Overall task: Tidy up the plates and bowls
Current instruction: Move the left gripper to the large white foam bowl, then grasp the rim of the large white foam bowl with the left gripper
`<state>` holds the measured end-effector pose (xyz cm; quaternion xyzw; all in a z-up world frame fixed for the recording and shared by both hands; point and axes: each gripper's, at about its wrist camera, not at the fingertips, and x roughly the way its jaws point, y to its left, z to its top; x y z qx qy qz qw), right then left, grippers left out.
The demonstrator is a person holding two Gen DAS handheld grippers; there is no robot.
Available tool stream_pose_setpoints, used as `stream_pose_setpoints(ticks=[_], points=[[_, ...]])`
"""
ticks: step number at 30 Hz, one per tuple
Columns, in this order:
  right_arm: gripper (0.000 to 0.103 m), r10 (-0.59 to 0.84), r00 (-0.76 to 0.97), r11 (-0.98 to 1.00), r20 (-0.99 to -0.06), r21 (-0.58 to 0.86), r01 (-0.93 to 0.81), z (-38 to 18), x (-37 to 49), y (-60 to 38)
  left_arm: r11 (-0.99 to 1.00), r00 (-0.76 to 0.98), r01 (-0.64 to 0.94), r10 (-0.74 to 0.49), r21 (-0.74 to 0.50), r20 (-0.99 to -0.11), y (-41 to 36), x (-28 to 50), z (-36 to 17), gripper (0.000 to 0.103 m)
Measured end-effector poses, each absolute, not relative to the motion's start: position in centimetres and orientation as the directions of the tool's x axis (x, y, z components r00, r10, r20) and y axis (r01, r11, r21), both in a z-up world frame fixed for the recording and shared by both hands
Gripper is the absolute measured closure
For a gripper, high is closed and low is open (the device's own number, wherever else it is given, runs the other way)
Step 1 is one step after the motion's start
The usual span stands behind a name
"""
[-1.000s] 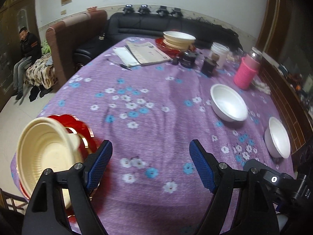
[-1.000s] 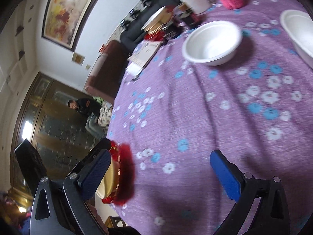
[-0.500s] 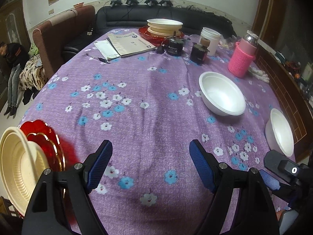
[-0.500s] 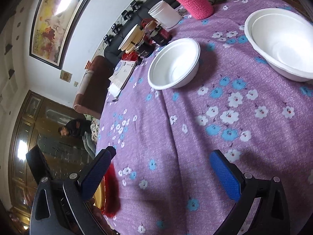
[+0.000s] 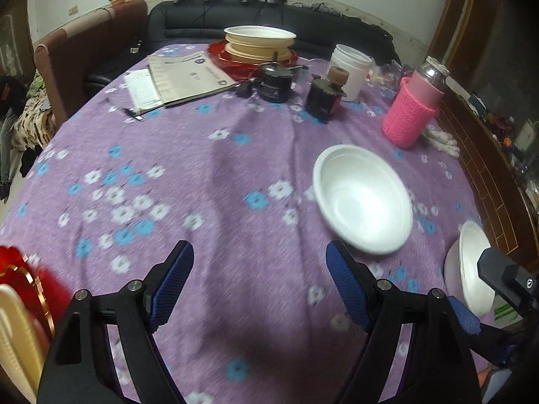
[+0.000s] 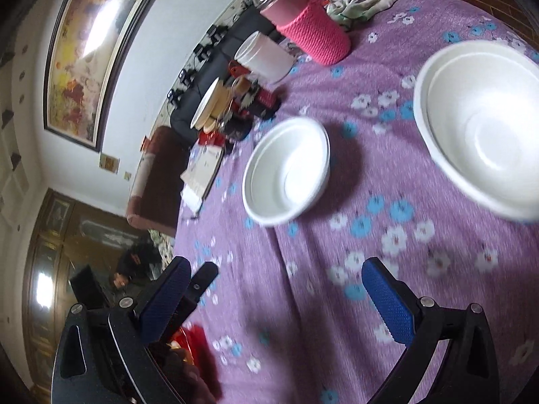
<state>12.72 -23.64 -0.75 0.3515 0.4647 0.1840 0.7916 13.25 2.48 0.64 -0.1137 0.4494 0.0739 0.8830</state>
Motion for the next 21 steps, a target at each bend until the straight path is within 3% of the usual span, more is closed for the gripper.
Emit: stream_pose_setpoints(ticks=[5, 13, 21], points=[[0.002, 0.608, 0.511, 0.684, -0.608, 0.727, 0.051, -0.8, 16.1, -23.5, 0.96, 0.575, -0.225, -0.006, -0.165, -0.818, 1.5, 16.6, -0.3, 0.022], [0.03, 0.58, 0.477, 0.702, -0.66, 0.702, 0.119, -3.5, 20.3, -24.0, 0.956, 0.571, -0.246, 0.007, -0.162, -0.821, 0.9, 20.2, -2.1, 0.022], [0.038, 0.551, 0.472, 0.723, -0.688, 0.676, 0.141, -4.9, 22.3, -24.1, 0.96, 0.566, -0.236, 0.01, -0.15, -0.824, 0.0, 21.4, -3.2, 0.023]])
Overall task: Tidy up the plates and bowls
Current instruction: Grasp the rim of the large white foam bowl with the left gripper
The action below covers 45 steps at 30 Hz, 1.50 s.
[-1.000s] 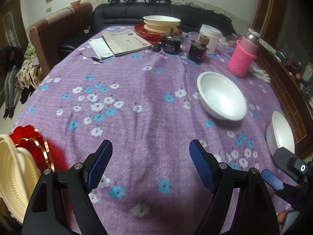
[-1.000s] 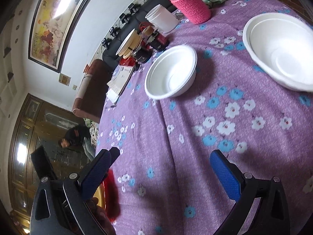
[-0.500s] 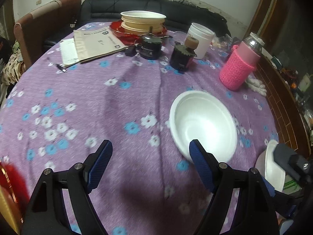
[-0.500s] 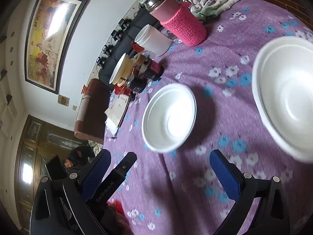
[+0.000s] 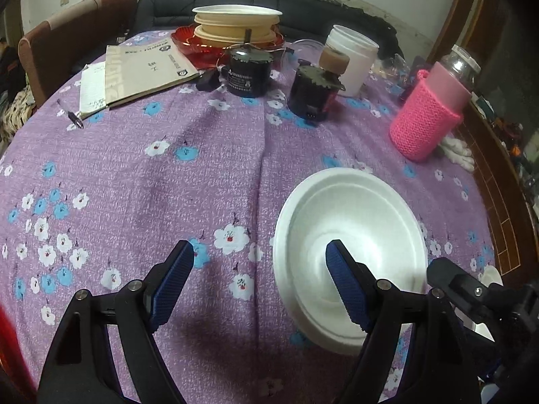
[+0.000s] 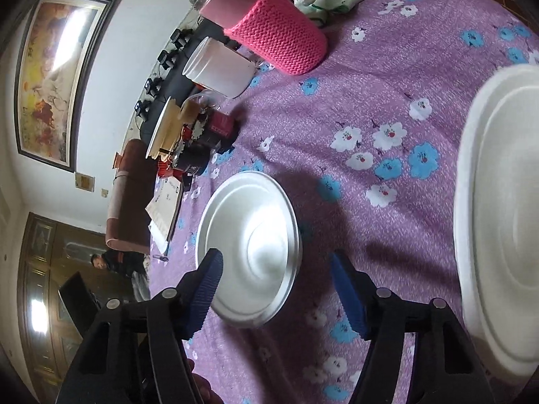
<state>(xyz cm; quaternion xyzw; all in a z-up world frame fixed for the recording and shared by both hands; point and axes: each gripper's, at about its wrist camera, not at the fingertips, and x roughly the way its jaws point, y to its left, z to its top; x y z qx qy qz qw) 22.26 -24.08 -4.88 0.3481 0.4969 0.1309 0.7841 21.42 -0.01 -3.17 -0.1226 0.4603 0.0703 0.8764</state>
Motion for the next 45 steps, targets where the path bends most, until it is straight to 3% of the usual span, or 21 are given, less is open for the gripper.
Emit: stream_pose_setpoints(ticks=[2, 4, 8, 9, 10, 14, 16, 45], points=[[0.042, 0.542, 0.471, 0.731, -0.696, 0.667, 0.144, -5.0, 22.5, -24.0, 0.963, 0.571, -0.231, 0.021, -0.136, -0.821, -0.3, 21.6, -3.3, 0.034], [0.047, 0.538, 0.464, 0.737, -0.704, 0.66, 0.147, -5.2, 22.8, -23.8, 0.968, 0.552, -0.217, 0.014, -0.127, -0.834, -0.7, 22.1, -3.7, 0.052], [0.058, 0.515, 0.452, 0.761, -0.728, 0.631, 0.151, -5.8, 23.3, -23.4, 0.973, 0.538, -0.208, 0.029, -0.1, -0.843, -1.0, 22.3, -4.4, 0.065], [0.067, 0.512, 0.443, 0.767, -0.736, 0.624, 0.151, -6.1, 23.4, -23.3, 0.974, 0.532, -0.207, 0.032, -0.093, -0.846, -1.1, 22.4, -4.7, 0.071], [0.077, 0.507, 0.436, 0.773, -0.743, 0.616, 0.149, -6.2, 23.4, -23.1, 0.976, 0.533, -0.2, 0.031, -0.09, -0.846, -1.1, 22.3, -4.8, 0.072], [0.09, 0.496, 0.433, 0.79, -0.753, 0.598, 0.136, -6.4, 23.3, -22.7, 0.983, 0.545, -0.164, 0.022, -0.081, -0.838, -1.9, 22.1, -4.5, 0.088], [0.095, 0.495, 0.43, 0.795, -0.755, 0.593, 0.126, -6.2, 23.1, -22.5, 0.985, 0.544, -0.155, 0.019, -0.078, -0.839, -2.1, 22.0, -4.3, 0.089], [0.095, 0.466, 0.476, 0.814, -0.746, 0.572, 0.099, -3.0, 12.5, -24.3, 0.993, 0.579, -0.086, -0.012, -0.076, -0.815, -3.7, 12.5, -1.9, 0.091]])
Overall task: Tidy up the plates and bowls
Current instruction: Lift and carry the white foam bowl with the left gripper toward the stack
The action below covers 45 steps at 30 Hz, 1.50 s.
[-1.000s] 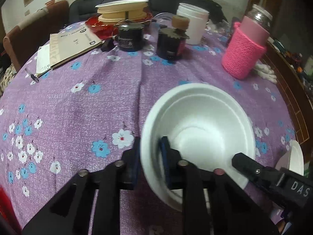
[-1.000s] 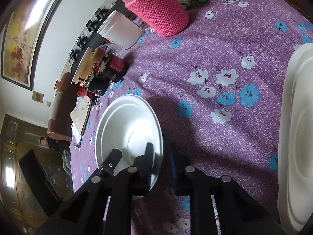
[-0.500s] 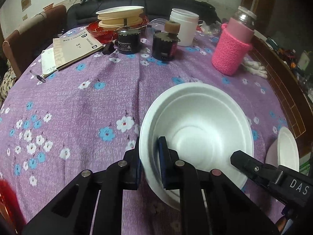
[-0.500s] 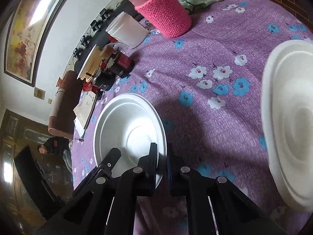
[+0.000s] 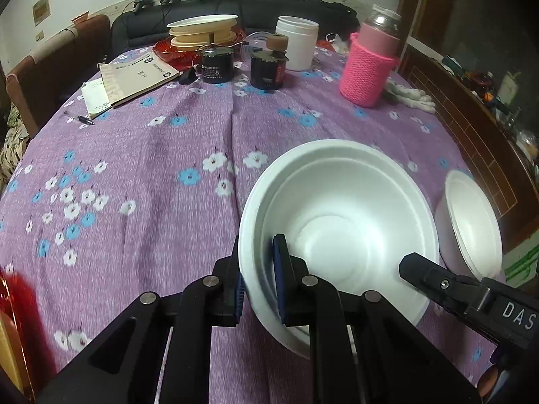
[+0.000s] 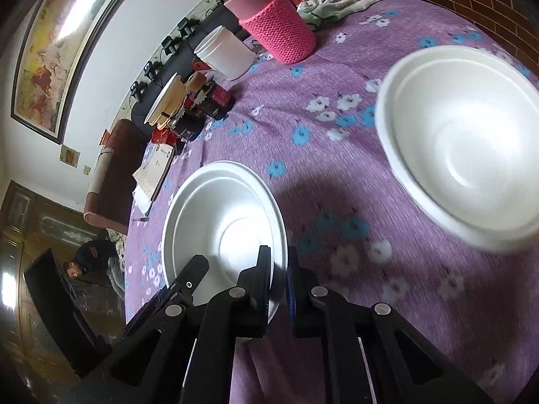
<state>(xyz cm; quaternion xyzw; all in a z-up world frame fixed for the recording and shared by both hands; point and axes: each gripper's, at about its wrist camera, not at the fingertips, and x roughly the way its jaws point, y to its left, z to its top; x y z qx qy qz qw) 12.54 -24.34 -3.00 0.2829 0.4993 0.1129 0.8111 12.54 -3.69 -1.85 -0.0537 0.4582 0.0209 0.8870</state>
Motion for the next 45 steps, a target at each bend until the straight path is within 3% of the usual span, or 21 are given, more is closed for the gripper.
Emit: stream_pose_setpoints(ticks=[45], points=[[0.095, 0.505, 0.483, 0.806, -0.716, 0.591, 0.033, -2.2, 4.4, -24.0, 0.993, 0.598, -0.067, -0.035, -0.093, -0.801, -2.6, 4.7, -1.4, 0.09]])
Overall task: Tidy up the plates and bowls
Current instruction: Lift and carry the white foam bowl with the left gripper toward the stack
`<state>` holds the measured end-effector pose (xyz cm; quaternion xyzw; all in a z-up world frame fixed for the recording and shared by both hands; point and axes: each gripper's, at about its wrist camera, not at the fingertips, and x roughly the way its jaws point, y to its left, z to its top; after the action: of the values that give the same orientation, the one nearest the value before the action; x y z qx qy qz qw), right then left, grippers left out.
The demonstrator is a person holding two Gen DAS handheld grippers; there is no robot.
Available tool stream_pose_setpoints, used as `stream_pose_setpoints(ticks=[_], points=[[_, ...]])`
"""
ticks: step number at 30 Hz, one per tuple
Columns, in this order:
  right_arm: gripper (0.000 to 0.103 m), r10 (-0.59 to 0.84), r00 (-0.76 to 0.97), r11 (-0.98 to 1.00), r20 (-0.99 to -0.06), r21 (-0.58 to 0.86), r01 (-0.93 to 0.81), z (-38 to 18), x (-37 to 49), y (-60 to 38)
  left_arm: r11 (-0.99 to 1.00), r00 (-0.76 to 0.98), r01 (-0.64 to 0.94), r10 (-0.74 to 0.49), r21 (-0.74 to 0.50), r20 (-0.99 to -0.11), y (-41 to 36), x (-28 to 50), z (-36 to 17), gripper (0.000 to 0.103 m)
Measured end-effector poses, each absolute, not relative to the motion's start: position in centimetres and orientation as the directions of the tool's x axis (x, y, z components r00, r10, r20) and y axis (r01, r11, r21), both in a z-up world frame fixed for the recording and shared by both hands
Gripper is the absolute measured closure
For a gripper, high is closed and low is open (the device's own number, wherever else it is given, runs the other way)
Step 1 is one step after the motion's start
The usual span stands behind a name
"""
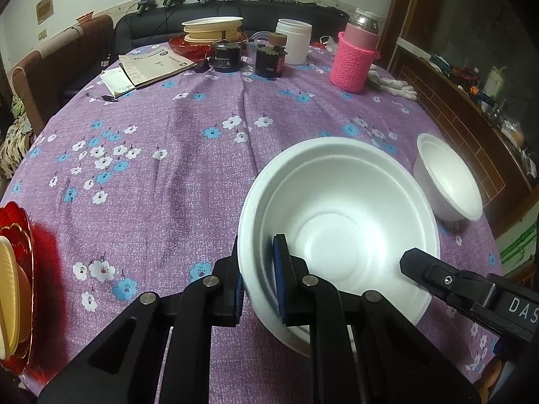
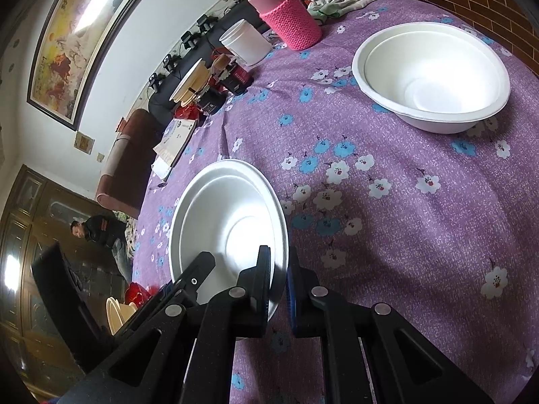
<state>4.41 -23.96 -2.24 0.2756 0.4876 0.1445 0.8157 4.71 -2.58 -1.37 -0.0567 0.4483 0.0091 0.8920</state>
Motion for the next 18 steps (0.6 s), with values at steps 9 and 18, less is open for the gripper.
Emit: stream_pose_setpoints(ticks=[9, 18], points=[[0.095, 0.509, 0.486, 0.807, -0.711, 0.59, 0.016, -1.9, 3.9, -23.6, 0.993, 0.605, -0.068, -0.032, -0.092, -0.796, -2.3, 4.0, -1.1, 0.09], [0.095, 0.524, 0.473, 0.807, -0.708, 0.591, -0.009, -2.1, 3.0, -22.7, 0.992, 0.603, -0.085, -0.025, -0.096, -0.797, -1.2, 2.8, -1.1, 0.09]])
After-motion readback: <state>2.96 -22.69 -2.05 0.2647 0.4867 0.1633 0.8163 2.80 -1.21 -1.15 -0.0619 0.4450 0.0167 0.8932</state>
